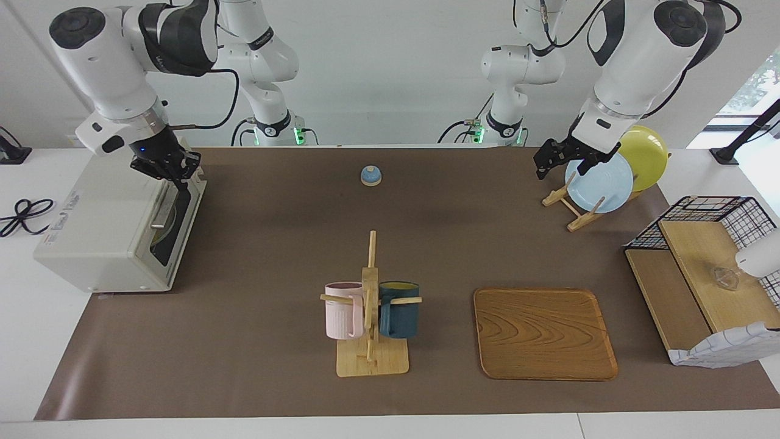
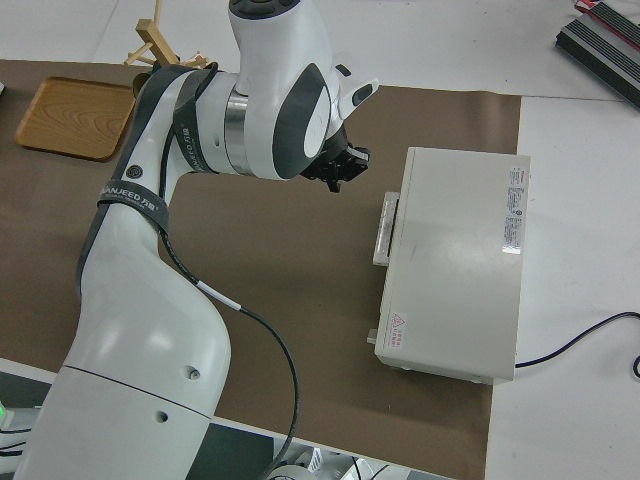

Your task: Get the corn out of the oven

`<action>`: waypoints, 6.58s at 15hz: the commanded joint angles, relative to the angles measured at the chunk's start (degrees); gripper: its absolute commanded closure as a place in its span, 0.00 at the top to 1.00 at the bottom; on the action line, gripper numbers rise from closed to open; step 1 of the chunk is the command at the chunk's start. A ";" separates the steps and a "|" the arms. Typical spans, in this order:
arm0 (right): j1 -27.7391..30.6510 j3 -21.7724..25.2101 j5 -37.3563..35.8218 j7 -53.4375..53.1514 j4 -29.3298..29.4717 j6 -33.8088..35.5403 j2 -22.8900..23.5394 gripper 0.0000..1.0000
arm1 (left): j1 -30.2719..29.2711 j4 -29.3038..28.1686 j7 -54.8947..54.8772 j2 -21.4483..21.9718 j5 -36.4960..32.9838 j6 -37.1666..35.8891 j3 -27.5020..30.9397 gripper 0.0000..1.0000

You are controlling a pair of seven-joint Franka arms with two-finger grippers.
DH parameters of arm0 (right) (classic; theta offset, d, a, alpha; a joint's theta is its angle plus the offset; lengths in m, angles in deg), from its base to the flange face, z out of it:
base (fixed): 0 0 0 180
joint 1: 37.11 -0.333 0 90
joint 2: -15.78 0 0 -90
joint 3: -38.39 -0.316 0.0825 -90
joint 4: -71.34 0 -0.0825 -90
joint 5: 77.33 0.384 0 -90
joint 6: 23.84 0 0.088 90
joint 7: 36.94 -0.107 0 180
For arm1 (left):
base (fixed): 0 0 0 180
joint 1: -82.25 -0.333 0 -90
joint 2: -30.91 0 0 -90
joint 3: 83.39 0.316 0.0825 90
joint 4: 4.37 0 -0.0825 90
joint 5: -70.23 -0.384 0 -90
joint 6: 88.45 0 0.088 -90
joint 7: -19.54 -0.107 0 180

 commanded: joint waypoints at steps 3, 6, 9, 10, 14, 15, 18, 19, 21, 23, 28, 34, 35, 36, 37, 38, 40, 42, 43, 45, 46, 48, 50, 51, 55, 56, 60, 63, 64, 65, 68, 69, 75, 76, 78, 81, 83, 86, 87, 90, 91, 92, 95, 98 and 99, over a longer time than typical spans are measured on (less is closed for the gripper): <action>3.68 -0.27 -1.25 -3.40 -6.66 -3.84 -2.74 0.00 | -0.68 -0.09 -0.03 0.64 0.57 0.37 -0.21 1.00; 3.86 -0.27 -1.34 -5.00 -6.93 -4.54 -2.39 0.00 | -0.59 -0.09 -0.20 0.64 0.57 0.37 -0.21 1.00; 3.95 -0.27 -1.60 -4.91 -7.46 -4.72 -2.39 0.00 | -0.59 -0.09 -0.21 0.64 0.57 0.37 -0.21 1.00; 3.86 -0.27 -1.60 -5.35 -8.42 -6.02 -2.73 0.00 | -0.59 -0.09 -0.12 0.64 0.57 0.37 -0.21 1.00; 5.97 -0.27 -1.60 -7.38 -10.36 -8.67 -2.47 0.00 | -0.50 -0.09 0.06 0.64 0.57 0.37 -0.30 1.00; 6.06 -0.27 -1.51 -7.38 -10.36 -8.59 -2.39 0.00 | -0.50 -0.09 -0.03 0.64 0.57 0.37 -0.30 1.00; 6.23 -0.27 -1.51 -7.38 -10.54 -8.58 -2.21 0.00 | -0.50 -0.09 -0.12 0.64 0.57 0.37 -0.30 1.00; 6.41 -0.27 -1.51 -7.20 -10.88 -8.67 -2.12 0.00 | -0.50 -0.09 -0.03 0.64 0.57 0.37 -0.22 1.00; 7.02 -0.27 -1.51 -7.11 -10.98 -8.67 -2.12 0.00 | -0.50 -0.09 0.06 0.64 0.57 0.45 -0.30 1.00; 6.93 -0.27 -1.51 -7.29 -11.06 -8.76 -2.12 0.00 | -0.50 -0.18 0.15 0.64 0.57 0.37 -0.30 1.00; 6.50 -0.36 -1.51 -7.47 -11.24 -9.02 -1.95 0.00 | -0.59 -0.18 0.06 0.64 0.57 0.81 -0.30 1.00; 7.02 -0.36 -1.42 -7.20 -12.29 -10.87 -1.51 0.00 | -0.41 -0.18 0.06 0.64 0.57 0.81 -0.30 1.00; 6.94 -0.36 -1.42 -7.29 -12.47 -11.39 -1.51 0.00 | -0.24 -0.18 0.15 0.64 0.57 0.81 -0.30 1.00; 6.93 -0.36 -1.42 -7.20 -12.64 -11.48 -1.42 0.00 | -0.15 -0.18 0.06 0.64 0.57 0.81 -0.30 1.00; 6.93 -0.36 -1.34 -7.29 -12.65 -11.92 -1.16 0.00 | -0.15 -0.18 0.06 0.73 0.57 0.81 -0.30 1.00; 6.93 -0.36 -1.25 -7.29 -12.73 -12.10 -1.07 0.00 | -0.15 -0.18 0.06 0.64 0.57 0.81 -0.30 1.00; 6.85 -0.36 -1.16 -7.03 -12.73 -12.10 -0.98 0.00 | -0.15 -0.18 0.06 0.64 0.57 0.81 -0.30 1.00; 6.41 -0.36 -0.64 -7.11 -13.52 -12.19 -0.80 0.00 | -0.15 -0.18 0.15 0.64 0.57 0.81 -0.30 1.00; 5.97 -0.45 -0.46 -7.55 -14.13 -12.28 -0.28 0.00 | -0.24 -0.18 0.06 0.64 0.57 0.81 -0.30 1.00; 3.78 -0.45 -0.37 -8.43 -15.28 -15.60 0.16 0.00 | -0.15 -0.18 0.06 0.64 0.57 0.81 -0.30 1.00; 3.60 -0.45 -0.37 -8.52 -15.72 -16.57 0.51 0.00 | -0.06 -0.18 0.06 0.64 0.57 0.72 -0.30 1.00; 2.02 -0.45 -0.37 -8.61 -16.07 -18.07 2.09 0.00 | -0.06 -0.18 -0.03 0.64 0.57 0.81 -0.30 1.00; 1.32 -0.45 -0.37 -8.61 -16.07 -19.83 3.06 0.00 | -0.06 -0.18 -0.03 0.64 0.57 0.81 -0.30 1.00; 0.00 -0.45 -0.37 -8.52 -16.07 -20.71 3.50 0.00 | -0.06 -0.18 -0.03 0.64 0.57 0.81 -0.30 1.00; -0.71 -0.71 -0.37 -8.43 -16.25 -25.62 7.89 0.00 | -0.15 -0.18 -0.03 0.64 0.57 0.89 -0.22 1.00; -0.89 -0.71 -0.37 -8.43 -16.86 -26.94 8.16 0.00 | -0.24 -0.18 -0.03 0.64 0.57 0.81 -0.22 1.00; -3.17 -0.63 -0.37 -8.52 -18.62 -29.67 7.90 0.00 | -0.50 -0.27 -0.03 0.64 0.57 0.89 -0.22 1.00; -2.99 -0.63 -0.37 -8.52 -18.89 -30.12 9.21 0.00 | -0.50 -0.27 -0.03 0.64 0.57 0.89 -0.30 1.00; -2.65 -0.63 -0.37 -8.43 -18.89 -30.12 9.22 0.00 | -0.50 -0.27 -0.12 0.64 0.57 1.50 -0.30 1.00; -3.08 -0.63 -0.37 -8.69 -18.89 -30.29 9.48 0.00 | -0.50 -0.27 -0.12 0.64 0.57 2.12 -0.30 1.00; -3.79 -0.71 -0.37 -8.87 -19.15 -32.05 10.01 0.00 | -0.41 -0.27 -0.12 0.64 0.57 2.48 -0.30 1.00; -3.87 -0.71 -0.37 -9.05 -19.67 -32.57 10.27 0.00 | -0.50 -0.27 -0.12 0.64 0.57 2.48 -0.30 1.00; -5.10 -0.71 -0.37 -12.02 -19.77 -35.30 13.87 0.00 | -0.50 -0.27 -0.03 0.56 0.57 3.27 -0.30 1.00; -6.32 -0.71 -0.28 -13.60 -19.77 -35.39 13.87 0.00 | -0.50 -0.27 -0.03 0.64 0.57 3.27 -0.30 1.00; -7.47 -0.71 -0.28 -15.37 -19.68 -35.30 13.87 0.00 | -0.50 -0.27 0.06 0.64 0.57 3.35 -0.30 1.00; -7.83 -0.71 0.41 -15.46 -18.54 -33.90 13.79 0.00 | -0.50 -0.27 -0.03 0.56 0.57 3.53 -0.30 1.00; -8.62 -0.71 1.04 -15.38 -14.52 -29.18 13.79 0.00 | -0.33 -0.27 -0.03 0.56 0.57 3.62 -0.30 1.00; -8.62 -0.63 0.95 -14.50 -10.02 -20.83 12.21 0.06 | -0.41 -0.44 0.06 0.64 0.57 3.71 -0.30 1.00; -8.45 -0.63 0.95 -14.67 -9.75 -18.80 10.99 0.16 | -0.41 -0.44 0.06 0.64 0.57 3.71 -0.30 1.00; -8.45 -0.19 -3.07 -16.59 -9.66 -13.87 9.66 0.25 | -0.33 -0.44 0.06 0.64 0.57 3.71 -0.30 1.00; -8.01 -0.27 -6.92 -17.30 -9.92 -13.68 9.39 0.29 | -0.33 -0.27 0.06 0.56 0.57 3.71 -0.30 1.00; -7.31 -0.19 -9.22 -17.31 -10.53 -14.20 8.87 0.33 | -0.15 -0.27 -0.03 0.56 0.57 4.06 -0.30 1.00; -5.81 -0.27 -11.00 -16.87 -10.97 -13.51 8.69 0.37 | -0.15 -0.36 -0.21 0.47 0.48 5.11 -0.30 1.00; -4.50 -0.27 -11.00 -16.78 -14.31 -14.91 7.55 0.31 | -0.15 -0.44 -0.03 0.56 0.48 5.38 -0.30 1.00; -3.71 -0.36 -11.00 -16.17 -14.84 -14.91 7.37 0.31 | -0.15 -0.44 -0.03 0.56 0.48 5.38 -0.30 1.00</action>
